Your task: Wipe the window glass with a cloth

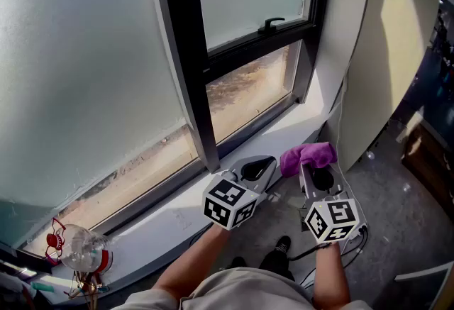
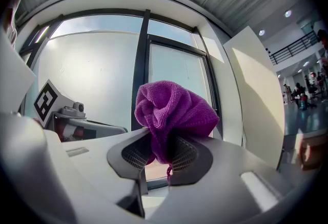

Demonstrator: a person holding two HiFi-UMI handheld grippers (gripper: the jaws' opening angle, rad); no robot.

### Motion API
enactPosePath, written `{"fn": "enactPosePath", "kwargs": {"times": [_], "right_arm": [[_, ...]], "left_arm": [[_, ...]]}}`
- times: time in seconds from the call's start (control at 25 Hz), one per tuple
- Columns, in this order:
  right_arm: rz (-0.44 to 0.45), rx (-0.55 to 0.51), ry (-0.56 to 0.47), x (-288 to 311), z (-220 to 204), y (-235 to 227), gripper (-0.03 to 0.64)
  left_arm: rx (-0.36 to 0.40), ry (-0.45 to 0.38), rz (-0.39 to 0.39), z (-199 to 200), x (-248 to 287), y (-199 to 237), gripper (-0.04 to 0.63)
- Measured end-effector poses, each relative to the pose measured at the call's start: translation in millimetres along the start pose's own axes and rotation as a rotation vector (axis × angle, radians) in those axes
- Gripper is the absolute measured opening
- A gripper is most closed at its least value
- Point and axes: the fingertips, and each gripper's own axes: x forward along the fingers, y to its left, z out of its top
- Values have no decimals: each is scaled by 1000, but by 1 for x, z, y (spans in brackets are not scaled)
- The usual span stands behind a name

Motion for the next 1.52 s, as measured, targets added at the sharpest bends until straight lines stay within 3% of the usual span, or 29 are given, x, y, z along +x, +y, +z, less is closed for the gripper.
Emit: {"fn": "enactPosePath", "kwargs": {"times": [0.8, 1.08, 1.52], "right_arm": [[-30, 4, -20, 5, 5, -11, 109], [-26, -5, -26, 14, 10, -39, 109], [111, -3, -16, 56, 10, -118, 109]], "left_arm": [[7, -2, -16, 5, 10, 5, 0], [9, -5, -7, 10, 37, 6, 0], [-8, 27, 108, 4, 124, 20, 0]]}}
